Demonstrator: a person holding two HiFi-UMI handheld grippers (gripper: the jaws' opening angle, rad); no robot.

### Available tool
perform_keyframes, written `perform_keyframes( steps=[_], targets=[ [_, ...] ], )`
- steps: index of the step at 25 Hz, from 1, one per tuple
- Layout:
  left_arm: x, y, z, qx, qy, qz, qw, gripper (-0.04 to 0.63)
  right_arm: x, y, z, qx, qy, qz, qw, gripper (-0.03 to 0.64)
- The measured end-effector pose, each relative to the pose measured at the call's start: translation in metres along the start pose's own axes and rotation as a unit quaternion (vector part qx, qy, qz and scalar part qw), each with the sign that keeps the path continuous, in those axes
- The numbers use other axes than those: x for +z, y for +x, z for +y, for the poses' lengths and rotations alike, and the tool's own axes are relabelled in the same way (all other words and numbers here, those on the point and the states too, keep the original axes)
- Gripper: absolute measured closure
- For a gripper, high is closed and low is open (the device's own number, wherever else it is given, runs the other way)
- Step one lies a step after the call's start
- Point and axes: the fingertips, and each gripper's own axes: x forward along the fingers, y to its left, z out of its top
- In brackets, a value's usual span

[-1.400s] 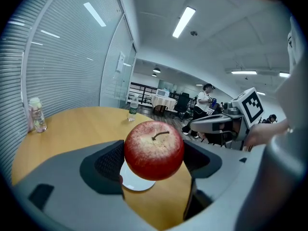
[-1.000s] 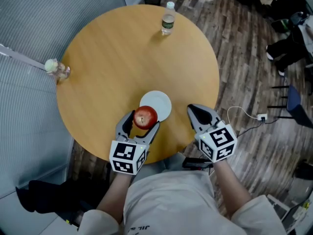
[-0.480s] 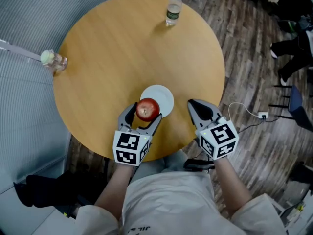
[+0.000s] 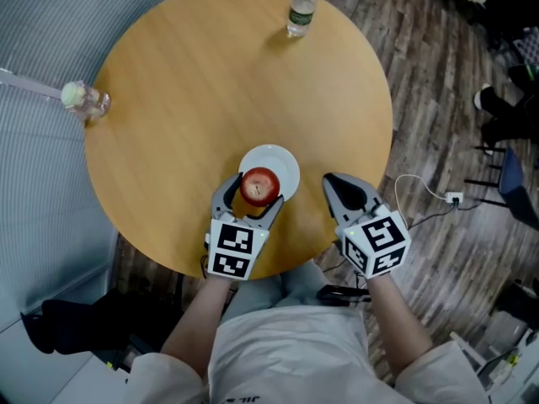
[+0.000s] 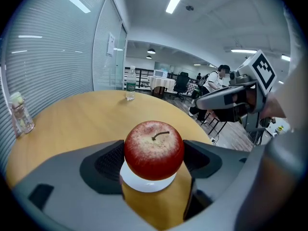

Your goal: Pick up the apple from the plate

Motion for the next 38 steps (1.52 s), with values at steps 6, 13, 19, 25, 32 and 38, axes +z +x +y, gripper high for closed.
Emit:
perform_keyframes(
  steps=[6,13,19,25,32,38],
  targets=[
    [-0.014,0.021,0.003,-0.002,-0.004,0.013,0.9999,0.213,-0.015,0.003,-0.007,-0.002,0.009,0.012,1.0,0.584],
    [-0.021,0.04,0.001,-0.001,0.002,0.03,0.9996,0.213,-0.023,0.006,-0.016,-0.007,0.023,0.018,1.0,0.584],
    [-0.032,0.055,0.001,0.004,0.015,0.034,0.9993,0.213,-0.027,0.007,-0.018,-0.006,0.028,0.021,0.999,0.584],
    [-0.035,0.065,0.003,0.01,0.021,0.04,0.9989,0.213,-0.032,0.006,-0.02,-0.006,0.034,0.028,0.999,0.584],
    [-0.043,0.074,0.004,0.014,0.025,0.054,0.9981,0.213,-0.037,0.008,-0.016,0.0,0.044,0.034,0.998,0.584],
    [-0.043,0.076,0.003,0.015,0.029,0.05,0.9982,0.212,-0.041,0.007,-0.02,-0.001,0.049,0.036,0.998,0.584]
  ],
)
